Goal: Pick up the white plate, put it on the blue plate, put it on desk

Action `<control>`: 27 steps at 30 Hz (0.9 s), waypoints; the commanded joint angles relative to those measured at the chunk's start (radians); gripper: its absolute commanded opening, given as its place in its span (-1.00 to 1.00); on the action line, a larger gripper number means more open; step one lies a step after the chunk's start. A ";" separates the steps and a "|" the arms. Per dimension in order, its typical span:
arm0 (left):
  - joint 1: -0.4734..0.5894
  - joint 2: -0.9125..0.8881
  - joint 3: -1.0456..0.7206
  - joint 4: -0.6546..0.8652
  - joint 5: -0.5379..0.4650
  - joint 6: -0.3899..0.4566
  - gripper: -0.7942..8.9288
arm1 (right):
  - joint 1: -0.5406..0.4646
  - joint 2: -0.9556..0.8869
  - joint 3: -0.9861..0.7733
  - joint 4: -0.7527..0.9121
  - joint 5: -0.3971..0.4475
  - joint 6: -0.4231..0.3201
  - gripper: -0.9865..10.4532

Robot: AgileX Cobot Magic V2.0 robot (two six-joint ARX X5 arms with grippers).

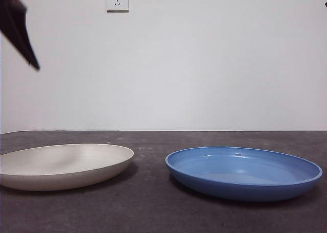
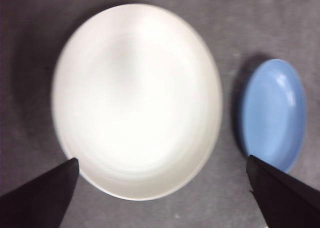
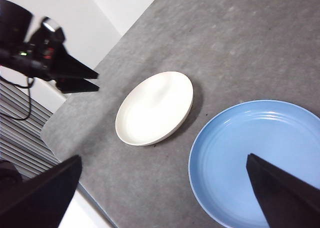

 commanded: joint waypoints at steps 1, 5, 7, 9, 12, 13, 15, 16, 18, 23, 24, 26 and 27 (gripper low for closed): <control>0.019 0.085 0.024 0.024 -0.013 0.043 0.42 | 0.004 0.003 0.020 0.000 -0.004 0.011 0.14; 0.035 0.167 0.024 0.069 -0.017 0.046 0.42 | 0.004 0.003 0.019 -0.011 -0.004 0.010 0.14; 0.037 0.199 0.024 0.091 -0.017 0.050 0.42 | 0.004 0.003 0.019 -0.012 -0.004 0.010 0.14; 0.037 0.223 0.024 0.113 -0.017 0.055 0.42 | 0.004 0.003 0.019 -0.012 -0.003 0.010 0.14; 0.037 0.259 0.024 0.140 -0.017 0.056 0.42 | 0.004 0.003 0.019 -0.012 -0.001 0.011 0.14; 0.037 0.272 0.024 0.148 -0.017 0.056 0.42 | 0.004 0.003 0.019 -0.012 0.002 0.011 0.14; 0.037 0.293 0.024 0.158 -0.017 0.057 0.42 | 0.004 0.003 0.019 -0.011 0.005 0.010 0.14; 0.037 0.302 0.024 0.166 -0.017 0.057 0.42 | 0.004 0.003 0.019 -0.011 0.005 0.010 0.14; 0.037 0.315 0.024 0.180 -0.017 0.057 0.42 | 0.004 0.003 0.019 -0.011 0.005 0.010 0.14; 0.037 0.340 0.024 0.197 -0.016 0.057 0.42 | 0.004 0.003 0.019 -0.011 0.009 0.010 0.14; 0.037 0.346 0.024 0.200 -0.016 0.057 0.39 | 0.004 0.003 0.019 -0.011 0.012 0.010 0.14; 0.037 0.359 0.024 0.202 -0.016 0.057 0.36 | 0.004 0.003 0.019 -0.011 0.016 0.010 0.14; 0.037 0.366 0.024 0.204 -0.016 0.057 0.36 | 0.004 0.003 0.019 -0.011 0.022 0.010 0.14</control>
